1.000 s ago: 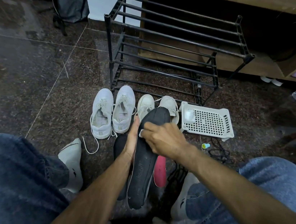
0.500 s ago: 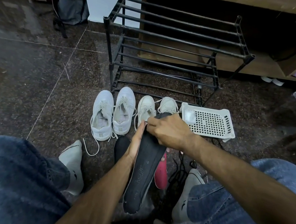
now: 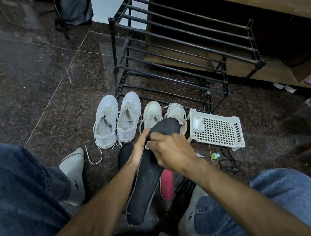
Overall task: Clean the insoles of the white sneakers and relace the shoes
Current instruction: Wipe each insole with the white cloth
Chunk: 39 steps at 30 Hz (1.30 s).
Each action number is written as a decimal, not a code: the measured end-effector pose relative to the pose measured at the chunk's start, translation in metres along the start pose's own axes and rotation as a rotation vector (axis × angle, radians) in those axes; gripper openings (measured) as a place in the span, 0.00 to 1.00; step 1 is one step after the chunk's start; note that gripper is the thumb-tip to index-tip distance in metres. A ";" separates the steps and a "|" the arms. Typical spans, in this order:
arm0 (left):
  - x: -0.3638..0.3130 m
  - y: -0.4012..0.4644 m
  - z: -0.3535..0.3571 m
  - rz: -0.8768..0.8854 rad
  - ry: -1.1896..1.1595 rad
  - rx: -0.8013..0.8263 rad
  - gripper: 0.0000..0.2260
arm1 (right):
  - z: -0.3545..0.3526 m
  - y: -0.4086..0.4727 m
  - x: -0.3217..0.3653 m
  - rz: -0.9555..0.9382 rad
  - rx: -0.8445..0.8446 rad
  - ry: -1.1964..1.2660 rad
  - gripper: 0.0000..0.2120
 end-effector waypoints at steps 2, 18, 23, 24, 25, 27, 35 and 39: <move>-0.001 -0.006 0.004 -0.029 -0.072 -0.013 0.19 | 0.003 0.001 -0.013 0.129 0.042 0.018 0.07; 0.009 -0.014 0.029 -0.142 -0.225 0.207 0.35 | 0.001 -0.009 -0.093 0.571 -0.199 0.366 0.10; 0.004 -0.011 0.023 -0.044 -0.309 0.132 0.29 | 0.004 -0.018 -0.045 0.315 -0.189 0.510 0.08; 0.001 -0.010 0.022 0.000 -0.361 0.103 0.27 | 0.008 -0.019 -0.036 0.295 -0.167 0.474 0.08; 0.000 -0.010 0.021 0.025 -0.401 0.091 0.25 | 0.010 -0.017 -0.037 0.310 -0.167 0.434 0.08; -0.002 -0.011 0.021 0.018 -0.406 0.065 0.25 | 0.010 -0.012 -0.056 0.428 -0.205 0.404 0.08; -0.014 -0.010 -0.007 0.155 -0.483 -0.072 0.23 | 0.033 -0.029 0.009 0.280 -0.158 0.530 0.08; -0.019 -0.013 -0.005 0.161 -0.488 -0.084 0.27 | 0.030 -0.026 -0.003 0.309 -0.186 0.437 0.09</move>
Point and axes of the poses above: each hand's wrist, its own y-axis towards the middle knuckle, its own z-axis out of the palm, x = y × z, the point moved 7 cm from there along y, towards the middle knuckle, and after that the axes turned 12 degrees about x, right-handed, at the moved point
